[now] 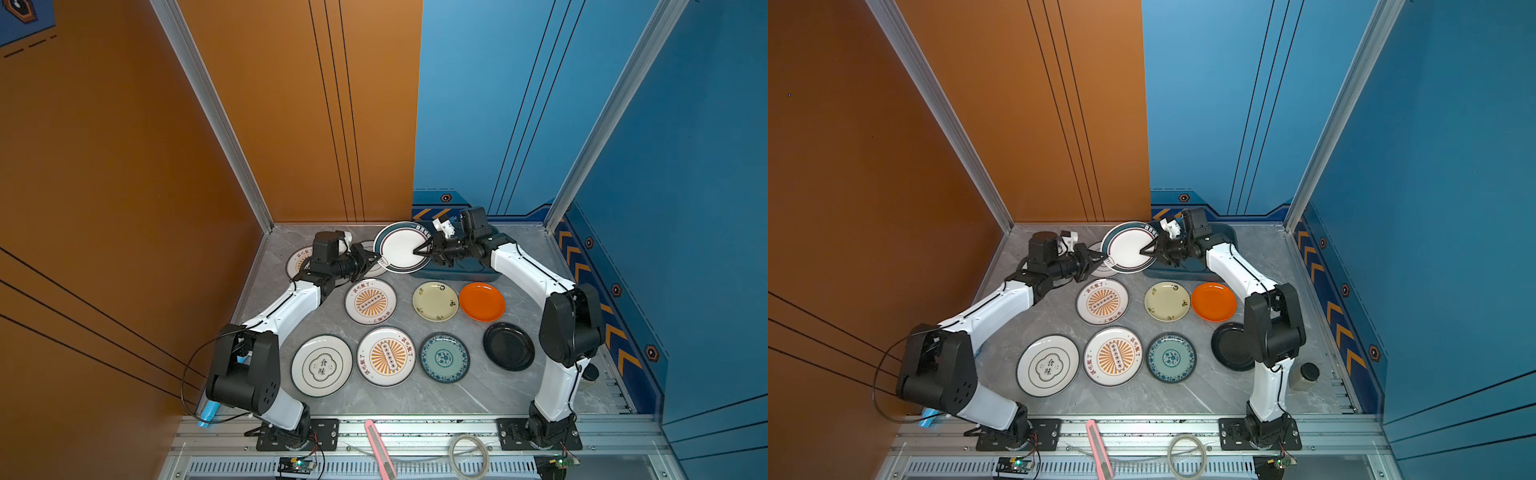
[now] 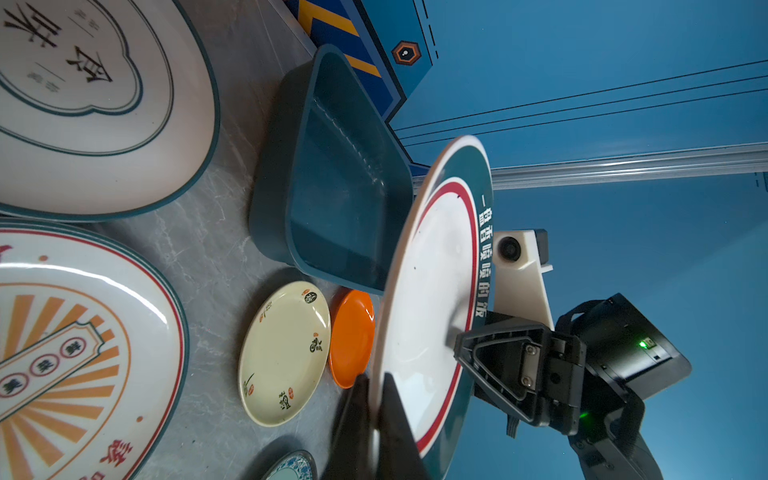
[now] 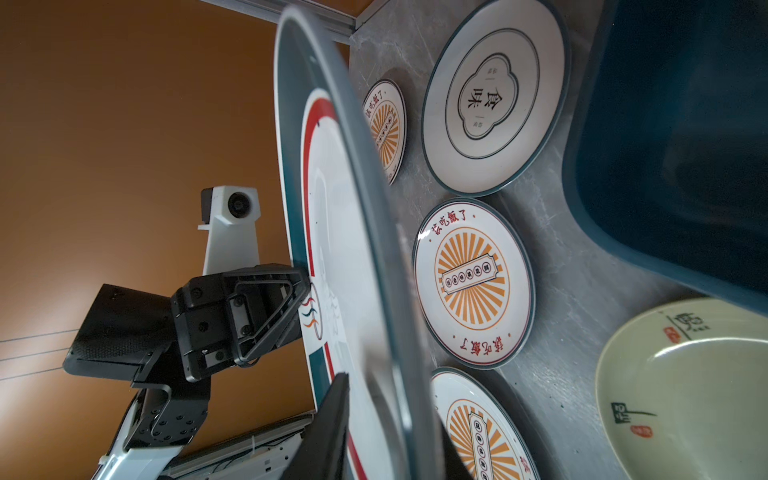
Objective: Place the plates into the plastic bin on the countertop
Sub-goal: 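Carry plate toward right gripper while right gripper grasps its edge, then lower plate into teal bin with right gripper while left reaches to sunburst plate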
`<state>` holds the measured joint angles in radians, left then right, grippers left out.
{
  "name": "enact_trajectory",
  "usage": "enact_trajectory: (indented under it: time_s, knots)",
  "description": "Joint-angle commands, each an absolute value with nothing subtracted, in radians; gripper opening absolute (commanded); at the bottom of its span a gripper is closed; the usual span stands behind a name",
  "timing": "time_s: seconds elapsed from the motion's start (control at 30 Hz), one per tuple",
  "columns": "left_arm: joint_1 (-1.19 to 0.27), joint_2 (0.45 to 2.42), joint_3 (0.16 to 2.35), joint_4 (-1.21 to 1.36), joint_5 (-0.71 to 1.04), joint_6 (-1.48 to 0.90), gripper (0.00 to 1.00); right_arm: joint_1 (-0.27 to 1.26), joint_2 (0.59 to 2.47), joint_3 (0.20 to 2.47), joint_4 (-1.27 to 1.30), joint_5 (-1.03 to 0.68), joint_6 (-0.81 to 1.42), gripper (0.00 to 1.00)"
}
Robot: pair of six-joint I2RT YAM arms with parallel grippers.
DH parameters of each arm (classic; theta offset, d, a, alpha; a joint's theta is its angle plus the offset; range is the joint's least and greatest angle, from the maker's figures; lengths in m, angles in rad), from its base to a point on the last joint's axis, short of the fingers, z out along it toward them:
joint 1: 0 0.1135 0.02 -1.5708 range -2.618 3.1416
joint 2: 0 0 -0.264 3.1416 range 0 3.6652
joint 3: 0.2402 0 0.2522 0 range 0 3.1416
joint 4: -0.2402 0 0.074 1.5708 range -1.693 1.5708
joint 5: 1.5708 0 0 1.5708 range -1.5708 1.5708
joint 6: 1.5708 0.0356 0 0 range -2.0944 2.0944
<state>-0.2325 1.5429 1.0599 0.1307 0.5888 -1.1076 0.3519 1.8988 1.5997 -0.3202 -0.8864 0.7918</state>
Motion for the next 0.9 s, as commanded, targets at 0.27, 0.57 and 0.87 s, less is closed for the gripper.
enact_trajectory:
  time_s: [0.27, 0.57, 0.87]
  knots:
    - [-0.264, 1.578, 1.18, -0.052, 0.592, -0.971, 0.13, 0.306, 1.929, 1.637, -0.313, -0.833, 0.806, 0.0]
    - [-0.265, 1.557, 1.215, -0.179, 0.499, -0.851, 0.98, 0.209, 1.965, 1.741, -0.445, -0.7, 0.786, 0.0]
    - [-0.145, 1.448, 0.993, -0.098, 0.459, -0.935, 0.98, 0.128, 2.102, 1.918, -0.641, -0.588, 0.739, 0.0]
